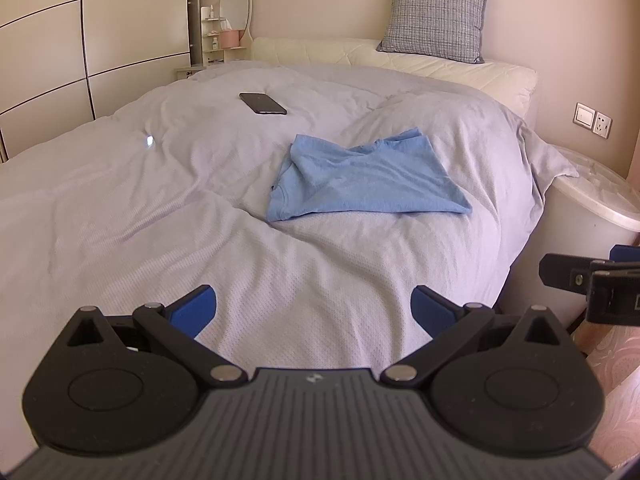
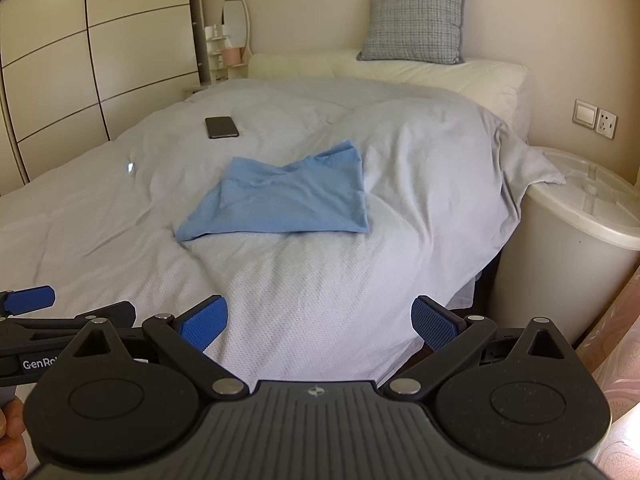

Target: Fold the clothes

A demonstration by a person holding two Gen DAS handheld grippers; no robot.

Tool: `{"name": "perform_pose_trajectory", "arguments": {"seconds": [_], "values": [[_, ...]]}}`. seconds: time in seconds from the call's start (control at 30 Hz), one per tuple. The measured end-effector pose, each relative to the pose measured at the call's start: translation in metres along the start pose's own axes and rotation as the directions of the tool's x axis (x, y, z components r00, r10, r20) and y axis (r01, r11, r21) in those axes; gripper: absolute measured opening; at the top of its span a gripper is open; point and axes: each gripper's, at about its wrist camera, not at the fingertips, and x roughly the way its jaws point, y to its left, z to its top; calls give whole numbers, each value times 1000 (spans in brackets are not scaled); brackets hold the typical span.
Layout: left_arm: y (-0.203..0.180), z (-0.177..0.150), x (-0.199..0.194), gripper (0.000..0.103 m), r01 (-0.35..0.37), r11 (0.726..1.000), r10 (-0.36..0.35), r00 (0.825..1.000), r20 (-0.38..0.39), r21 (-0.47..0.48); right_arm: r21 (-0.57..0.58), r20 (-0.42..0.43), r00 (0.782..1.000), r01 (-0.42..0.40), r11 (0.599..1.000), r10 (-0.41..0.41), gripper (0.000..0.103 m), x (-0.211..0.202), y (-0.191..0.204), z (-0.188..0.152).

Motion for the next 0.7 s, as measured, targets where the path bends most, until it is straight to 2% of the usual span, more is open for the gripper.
{"name": "perform_pose_trajectory", "arguments": {"seconds": [0.7], "values": [[0,0,5,102,-2,1000,2,1000,0,2,-2,-4,1000,3,1000,-3,101,5,-2,1]]}}
